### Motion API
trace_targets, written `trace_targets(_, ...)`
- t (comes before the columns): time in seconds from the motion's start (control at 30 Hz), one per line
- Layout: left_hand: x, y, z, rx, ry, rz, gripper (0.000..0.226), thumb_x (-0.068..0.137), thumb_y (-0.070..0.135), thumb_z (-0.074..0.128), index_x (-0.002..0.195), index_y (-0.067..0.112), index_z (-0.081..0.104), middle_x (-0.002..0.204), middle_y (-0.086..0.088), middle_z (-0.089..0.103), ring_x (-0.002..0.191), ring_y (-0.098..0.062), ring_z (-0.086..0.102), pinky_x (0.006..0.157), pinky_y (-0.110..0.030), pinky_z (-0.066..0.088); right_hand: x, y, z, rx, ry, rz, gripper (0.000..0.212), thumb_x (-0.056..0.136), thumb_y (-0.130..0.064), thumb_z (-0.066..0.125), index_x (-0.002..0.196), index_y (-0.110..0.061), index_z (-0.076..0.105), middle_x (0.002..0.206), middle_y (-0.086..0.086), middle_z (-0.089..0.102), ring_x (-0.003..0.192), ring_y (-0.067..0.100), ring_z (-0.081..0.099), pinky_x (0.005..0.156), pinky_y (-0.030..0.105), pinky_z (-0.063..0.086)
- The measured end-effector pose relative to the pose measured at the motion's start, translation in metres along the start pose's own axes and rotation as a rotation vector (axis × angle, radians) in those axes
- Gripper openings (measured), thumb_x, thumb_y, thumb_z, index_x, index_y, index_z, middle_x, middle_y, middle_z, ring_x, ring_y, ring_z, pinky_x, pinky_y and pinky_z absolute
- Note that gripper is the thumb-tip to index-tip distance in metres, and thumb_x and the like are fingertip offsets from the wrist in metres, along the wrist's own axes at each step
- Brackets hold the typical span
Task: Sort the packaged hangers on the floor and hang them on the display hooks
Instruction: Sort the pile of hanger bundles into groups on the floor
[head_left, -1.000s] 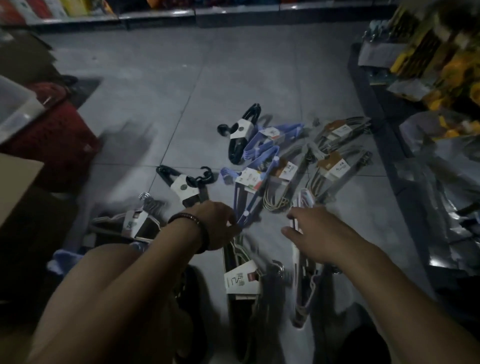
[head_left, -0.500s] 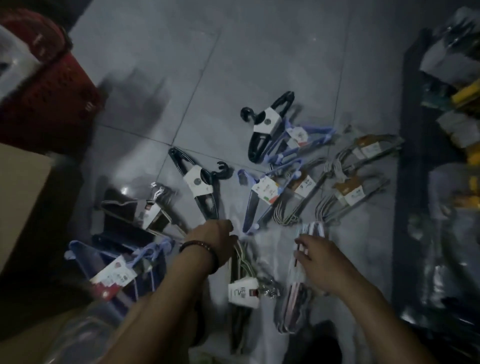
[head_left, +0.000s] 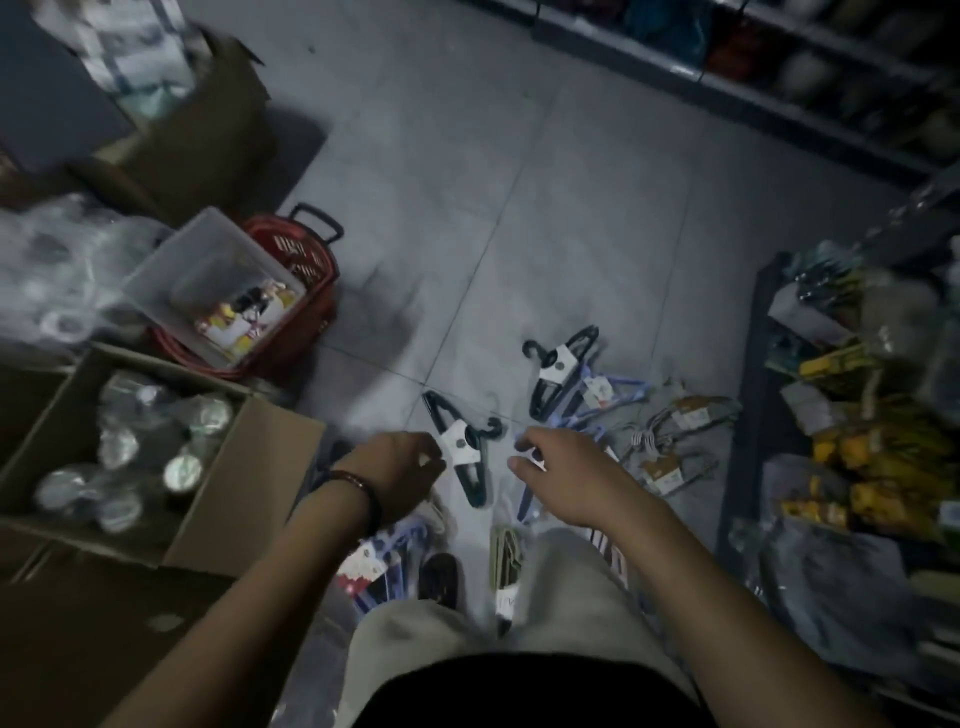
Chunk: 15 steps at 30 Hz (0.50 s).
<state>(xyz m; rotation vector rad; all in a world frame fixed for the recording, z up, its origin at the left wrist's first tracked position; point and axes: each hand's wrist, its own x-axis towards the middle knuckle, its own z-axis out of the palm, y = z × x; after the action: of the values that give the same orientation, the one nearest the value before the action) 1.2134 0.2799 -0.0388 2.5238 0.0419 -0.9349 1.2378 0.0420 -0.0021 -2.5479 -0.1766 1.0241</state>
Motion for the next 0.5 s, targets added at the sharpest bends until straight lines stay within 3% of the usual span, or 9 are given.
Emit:
trace_targets(0.27, 0.055, -0.022, -0.072, -0.157, 0.12, -0.07, 0.026, 0.093, 0.052, 0.047, 0.108, 0.04, 0.065, 0.108, 0.0, 0.073, 0.094, -0.025, 0.069, 0.083, -0.04, 0.059, 0.075, -0.016, -0.06, -0.081, 0.077, 0.019, 0.041, 0.104, -0.043, 0.056, 0.135, -0.017, 0.064, 0.133, 0.007, 0.067, 0.119, 0.024, 0.063, 0.095, 0.035, 0.05)
trace_targets(0.37, 0.09, -0.023, -0.103, -0.203, 0.097, -0.081, 0.031, 0.094, 0.055, 0.044, 0.112, 0.039, 0.064, 0.109, 0.003, 0.071, 0.095, -0.021, 0.069, 0.084, -0.041, 0.06, 0.131, -0.024, -0.074, -0.071, 0.065, 0.015, 0.039, 0.102, -0.043, 0.058, 0.131, -0.018, 0.066, 0.126, 0.005, 0.069, 0.115, 0.023, 0.064, 0.092, 0.033, 0.049)
trace_targets(0.5, 0.18, -0.041, -0.163, -0.203, 0.094, -0.102, 0.025, 0.103, 0.041, 0.052, 0.121, 0.03, 0.065, 0.114, 0.003, 0.073, 0.104, -0.018, 0.068, 0.091, -0.036, 0.057, 0.249, -0.039, -0.102, -0.072, -0.004, -0.015, 0.033, 0.1, -0.04, 0.059, 0.126, -0.02, 0.068, 0.123, 0.004, 0.07, 0.113, 0.023, 0.065, 0.09, 0.029, 0.049)
